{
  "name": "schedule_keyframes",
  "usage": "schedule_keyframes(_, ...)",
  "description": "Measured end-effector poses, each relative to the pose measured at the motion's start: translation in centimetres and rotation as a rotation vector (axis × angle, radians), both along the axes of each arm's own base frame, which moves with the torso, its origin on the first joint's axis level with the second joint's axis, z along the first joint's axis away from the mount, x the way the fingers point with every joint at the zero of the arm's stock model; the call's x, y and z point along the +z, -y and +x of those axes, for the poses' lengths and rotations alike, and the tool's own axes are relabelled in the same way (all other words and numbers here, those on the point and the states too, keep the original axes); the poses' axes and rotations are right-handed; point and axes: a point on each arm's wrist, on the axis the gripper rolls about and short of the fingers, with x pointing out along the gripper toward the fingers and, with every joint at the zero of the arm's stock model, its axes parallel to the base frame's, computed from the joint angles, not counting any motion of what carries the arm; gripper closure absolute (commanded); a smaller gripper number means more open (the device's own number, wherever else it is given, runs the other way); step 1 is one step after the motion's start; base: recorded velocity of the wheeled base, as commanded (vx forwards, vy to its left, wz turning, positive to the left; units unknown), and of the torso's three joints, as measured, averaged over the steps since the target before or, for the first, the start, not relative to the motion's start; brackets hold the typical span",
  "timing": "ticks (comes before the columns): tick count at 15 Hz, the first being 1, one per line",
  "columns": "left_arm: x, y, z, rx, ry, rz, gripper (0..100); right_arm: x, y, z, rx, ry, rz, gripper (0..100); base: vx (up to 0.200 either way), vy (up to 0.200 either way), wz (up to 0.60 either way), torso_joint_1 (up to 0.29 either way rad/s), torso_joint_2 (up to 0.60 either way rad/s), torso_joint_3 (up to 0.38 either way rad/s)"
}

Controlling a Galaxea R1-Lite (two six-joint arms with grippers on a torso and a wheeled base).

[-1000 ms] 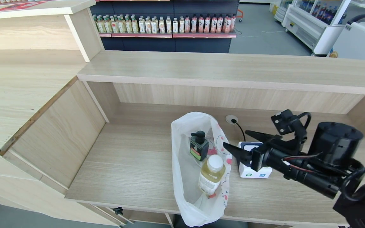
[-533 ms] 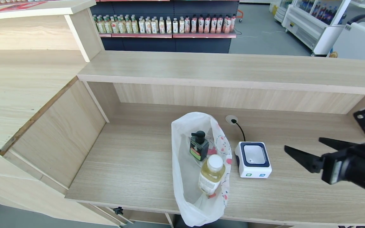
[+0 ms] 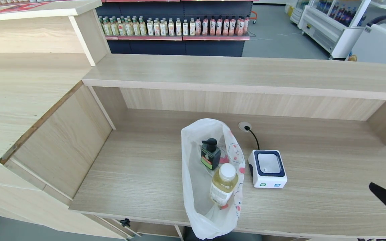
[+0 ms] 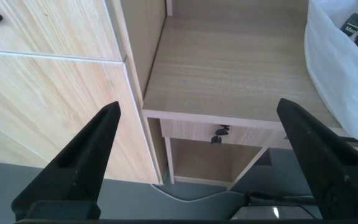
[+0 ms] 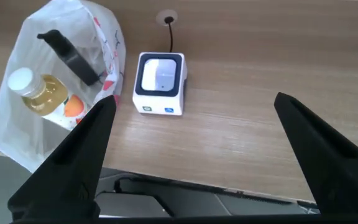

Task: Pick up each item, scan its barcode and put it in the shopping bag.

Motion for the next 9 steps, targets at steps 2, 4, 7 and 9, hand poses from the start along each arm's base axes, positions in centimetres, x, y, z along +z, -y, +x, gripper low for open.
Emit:
schedule_keyframes(2,0.0,0.0,0.0,0.000,0.000,0.000,0,-2.8,0.6,-2.6,-0.045,0.023,-0.013,0,0.000,0.000,0.00,0.000,0.00,0.000)
schedule_keyframes(4,0.0,0.0,0.0,0.000,0.000,0.000,0,-5.6,0.8,-4.7,-0.097,-0.003,-0.033,0,0.000,0.000,0.00,0.000,0.00,0.000)
schedule_keyframes(7,0.0,0.0,0.0,0.000,0.000,0.000,0,-8.4,0.8,-6.8,-0.124,-0.031,-0.043,0,0.000,0.000,0.00,0.000,0.00,0.000)
schedule_keyframes(9,0.0,0.0,0.0,0.000,0.000,0.000,0,-9.1,0.9,-7.5,-0.169,0.001,-0.070,0,0.000,0.000,0.00,0.000,0.00,0.000)
